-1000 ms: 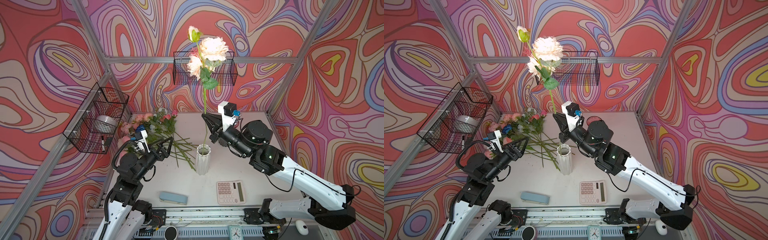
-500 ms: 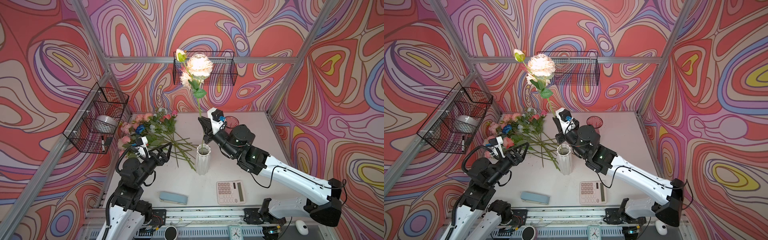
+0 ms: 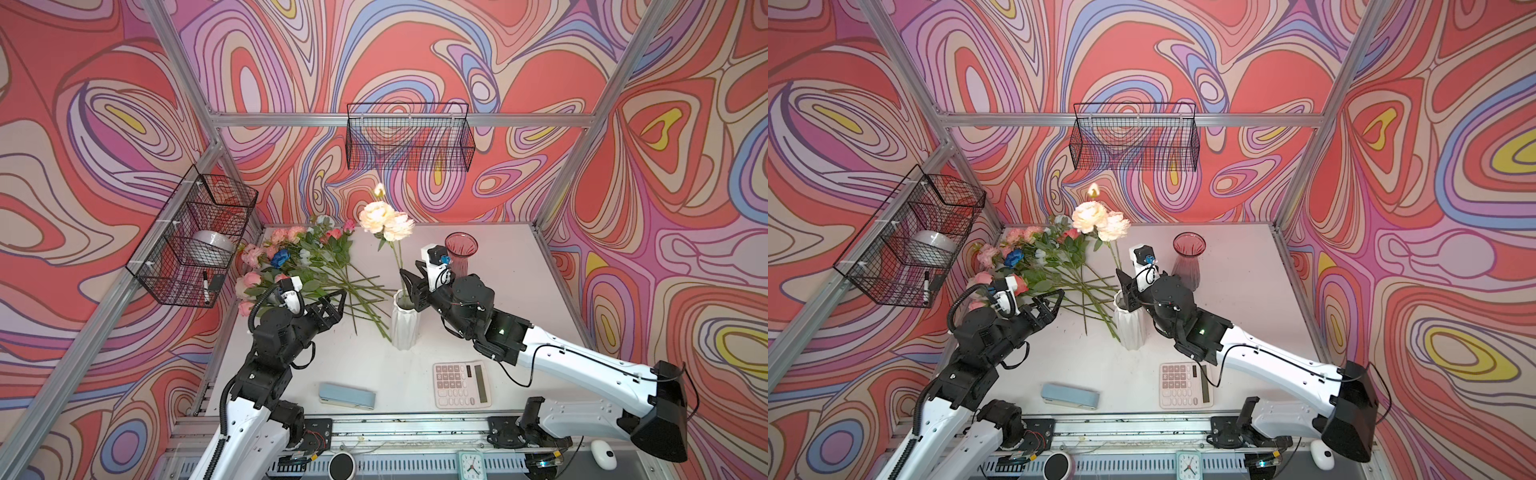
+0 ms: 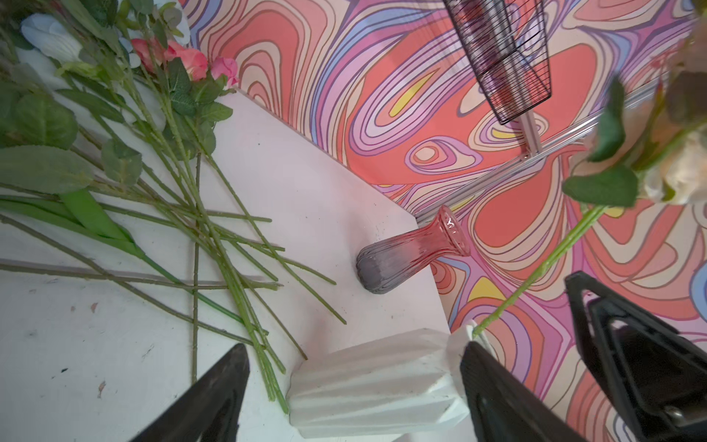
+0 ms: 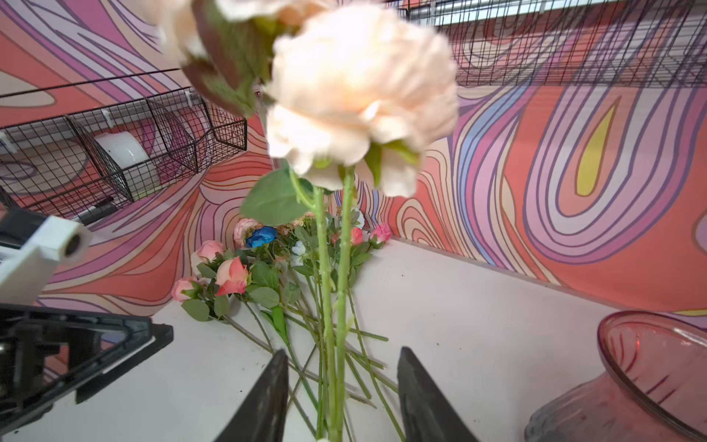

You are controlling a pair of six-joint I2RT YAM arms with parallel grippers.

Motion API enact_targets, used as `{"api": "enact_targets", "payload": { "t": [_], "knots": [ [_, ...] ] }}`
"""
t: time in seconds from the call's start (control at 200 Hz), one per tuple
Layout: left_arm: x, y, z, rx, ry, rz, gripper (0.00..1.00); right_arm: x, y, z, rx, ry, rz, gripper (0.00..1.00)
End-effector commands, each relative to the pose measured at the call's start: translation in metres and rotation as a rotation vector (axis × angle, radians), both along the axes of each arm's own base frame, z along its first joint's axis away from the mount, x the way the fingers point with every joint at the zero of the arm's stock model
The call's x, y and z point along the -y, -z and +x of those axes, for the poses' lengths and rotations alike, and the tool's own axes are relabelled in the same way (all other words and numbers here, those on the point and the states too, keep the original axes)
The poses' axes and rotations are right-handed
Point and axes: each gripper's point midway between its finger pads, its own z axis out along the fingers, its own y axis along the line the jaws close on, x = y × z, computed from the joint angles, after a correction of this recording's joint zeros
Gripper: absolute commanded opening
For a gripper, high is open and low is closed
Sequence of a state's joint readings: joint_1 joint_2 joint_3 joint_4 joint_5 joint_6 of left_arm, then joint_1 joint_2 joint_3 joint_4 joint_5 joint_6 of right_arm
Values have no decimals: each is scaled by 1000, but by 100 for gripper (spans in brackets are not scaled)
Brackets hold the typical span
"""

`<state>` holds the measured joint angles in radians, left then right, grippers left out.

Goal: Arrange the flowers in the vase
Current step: 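Lower the peach rose stem into the white vase with the right gripper, then grasp another rose stem with the left gripper while the right gripper holds back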

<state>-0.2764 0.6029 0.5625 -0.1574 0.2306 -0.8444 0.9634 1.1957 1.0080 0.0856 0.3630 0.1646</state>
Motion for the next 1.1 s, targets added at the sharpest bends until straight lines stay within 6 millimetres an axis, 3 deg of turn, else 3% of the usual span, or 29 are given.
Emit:
{"api": "enact_targets", "payload": {
  "t": [0.0, 0.21, 0.36, 0.706, 0.886, 1.097],
  "knots": [
    [-1, 9, 6, -90, -19, 22, 86, 13, 3, -7, -56, 15, 54, 62],
    [5, 38, 33, -227, -26, 67, 68, 27, -4, -27, -71, -30, 114, 66],
    [1, 72, 60, -328, -90, 128, 59, 46, -5, -35, -75, -8, 165, 64],
    [-3, 114, 157, -451, -139, 162, 47, 63, 4, -43, -92, 19, 161, 57],
    [-13, 130, 181, -490, -195, 235, 46, 73, 6, -46, -88, 36, 169, 56],
    [-18, 153, 195, -549, -208, 285, 45, 78, 4, -47, -78, 52, 160, 56]
  ]
}}
